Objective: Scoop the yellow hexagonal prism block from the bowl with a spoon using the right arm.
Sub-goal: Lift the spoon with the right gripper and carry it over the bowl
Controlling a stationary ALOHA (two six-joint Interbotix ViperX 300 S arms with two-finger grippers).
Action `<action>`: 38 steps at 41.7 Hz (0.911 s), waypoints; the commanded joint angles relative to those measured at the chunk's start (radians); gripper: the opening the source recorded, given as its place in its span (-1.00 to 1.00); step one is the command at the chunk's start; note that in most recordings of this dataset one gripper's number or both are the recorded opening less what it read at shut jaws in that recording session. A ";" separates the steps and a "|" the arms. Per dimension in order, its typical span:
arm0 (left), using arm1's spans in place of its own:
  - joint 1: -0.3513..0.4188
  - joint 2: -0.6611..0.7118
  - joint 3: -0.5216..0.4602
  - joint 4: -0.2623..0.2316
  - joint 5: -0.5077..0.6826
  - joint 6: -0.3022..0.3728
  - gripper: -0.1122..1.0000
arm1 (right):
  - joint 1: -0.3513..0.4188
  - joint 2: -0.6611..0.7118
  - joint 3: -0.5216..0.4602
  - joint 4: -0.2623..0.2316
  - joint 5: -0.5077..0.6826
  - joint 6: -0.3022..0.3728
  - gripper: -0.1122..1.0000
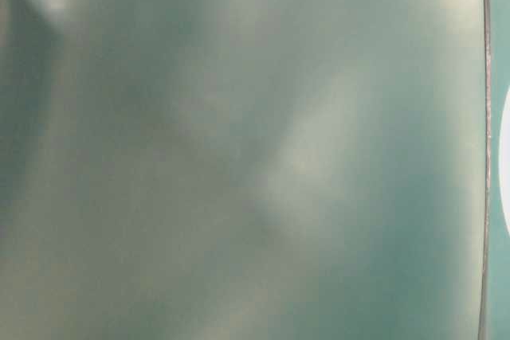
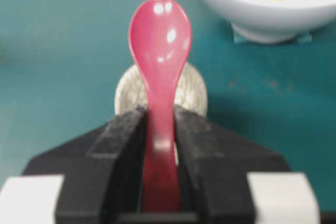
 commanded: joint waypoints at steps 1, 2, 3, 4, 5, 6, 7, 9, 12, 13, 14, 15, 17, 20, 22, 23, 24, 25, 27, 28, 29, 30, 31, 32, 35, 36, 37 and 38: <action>0.000 0.005 -0.014 0.003 -0.002 -0.002 -0.79 | -0.028 -0.081 -0.023 0.002 0.074 -0.034 -0.37; -0.002 0.005 -0.014 0.003 -0.002 -0.002 -0.79 | -0.035 -0.098 -0.026 0.002 0.098 -0.043 -0.37; 0.000 0.005 -0.014 0.003 -0.002 -0.002 -0.79 | -0.044 -0.114 -0.031 0.002 0.121 -0.052 -0.37; 0.000 0.005 -0.014 0.003 -0.002 -0.002 -0.79 | -0.057 -0.138 -0.038 0.002 0.161 -0.064 -0.37; -0.002 0.005 -0.014 0.003 -0.002 0.000 -0.79 | -0.067 -0.153 -0.044 0.002 0.187 -0.074 -0.37; -0.002 0.003 -0.015 0.003 -0.002 0.000 -0.79 | -0.078 -0.169 -0.049 0.003 0.215 -0.081 -0.37; 0.000 0.005 -0.014 0.003 -0.002 -0.002 -0.79 | -0.095 -0.193 -0.060 0.002 0.255 -0.092 -0.37; 0.000 0.006 -0.012 0.003 -0.002 -0.002 -0.79 | -0.124 -0.232 -0.077 0.002 0.325 -0.114 -0.37; -0.002 0.011 -0.012 0.003 0.000 -0.002 -0.79 | -0.169 -0.285 -0.107 0.002 0.433 -0.138 -0.37; -0.002 0.012 -0.012 0.003 0.000 -0.002 -0.79 | -0.189 -0.308 -0.123 0.002 0.482 -0.150 -0.37; -0.002 0.012 -0.012 0.003 0.000 -0.002 -0.79 | -0.207 -0.330 -0.138 0.002 0.529 -0.163 -0.37; -0.002 0.012 -0.012 0.003 0.003 -0.002 -0.79 | -0.221 -0.344 -0.150 0.002 0.561 -0.170 -0.37; 0.000 0.014 -0.012 0.003 0.008 -0.002 -0.79 | -0.255 -0.379 -0.184 0.002 0.646 -0.190 -0.37; -0.002 0.012 -0.012 0.003 0.018 0.000 -0.79 | -0.313 -0.430 -0.245 0.000 0.788 -0.222 -0.37; -0.002 0.012 -0.014 0.003 0.026 0.002 -0.79 | -0.350 -0.454 -0.287 0.000 0.879 -0.238 -0.37; 0.000 0.012 -0.014 0.003 0.031 0.005 -0.79 | -0.367 -0.460 -0.304 0.000 0.916 -0.242 -0.37; -0.002 0.012 -0.014 0.003 0.034 0.009 -0.79 | -0.383 -0.468 -0.321 0.000 0.953 -0.250 -0.37; -0.002 0.011 -0.014 0.003 0.035 0.012 -0.79 | -0.410 -0.472 -0.347 0.000 1.008 -0.259 -0.37; 0.000 0.011 -0.014 0.003 0.037 0.014 -0.79 | -0.453 -0.476 -0.385 -0.003 1.094 -0.268 -0.37; 0.000 0.011 -0.014 0.003 0.037 0.014 -0.79 | -0.469 -0.474 -0.400 -0.005 1.126 -0.270 -0.37; 0.000 0.009 -0.015 0.003 0.037 0.014 -0.79 | -0.488 -0.474 -0.414 -0.006 1.157 -0.273 -0.37; -0.002 0.009 -0.015 0.003 0.035 0.014 -0.79 | -0.515 -0.471 -0.433 -0.012 1.198 -0.273 -0.37; -0.002 0.009 -0.014 0.003 0.034 0.014 -0.79 | -0.532 -0.466 -0.445 -0.018 1.224 -0.273 -0.37; 0.000 0.009 -0.015 0.003 0.032 0.014 -0.79 | -0.551 -0.463 -0.456 -0.025 1.252 -0.273 -0.37; -0.002 0.006 -0.014 0.003 0.038 0.014 -0.79 | -0.612 -0.443 -0.495 -0.054 1.331 -0.273 -0.37; 0.000 0.005 -0.014 0.003 0.038 0.014 -0.79 | -0.624 -0.437 -0.505 -0.064 1.345 -0.273 -0.37; 0.000 0.005 -0.014 0.003 0.040 0.014 -0.79 | -0.640 -0.428 -0.517 -0.074 1.364 -0.272 -0.37; -0.002 0.006 -0.015 0.003 0.043 0.014 -0.79 | -0.650 -0.420 -0.525 -0.080 1.374 -0.272 -0.37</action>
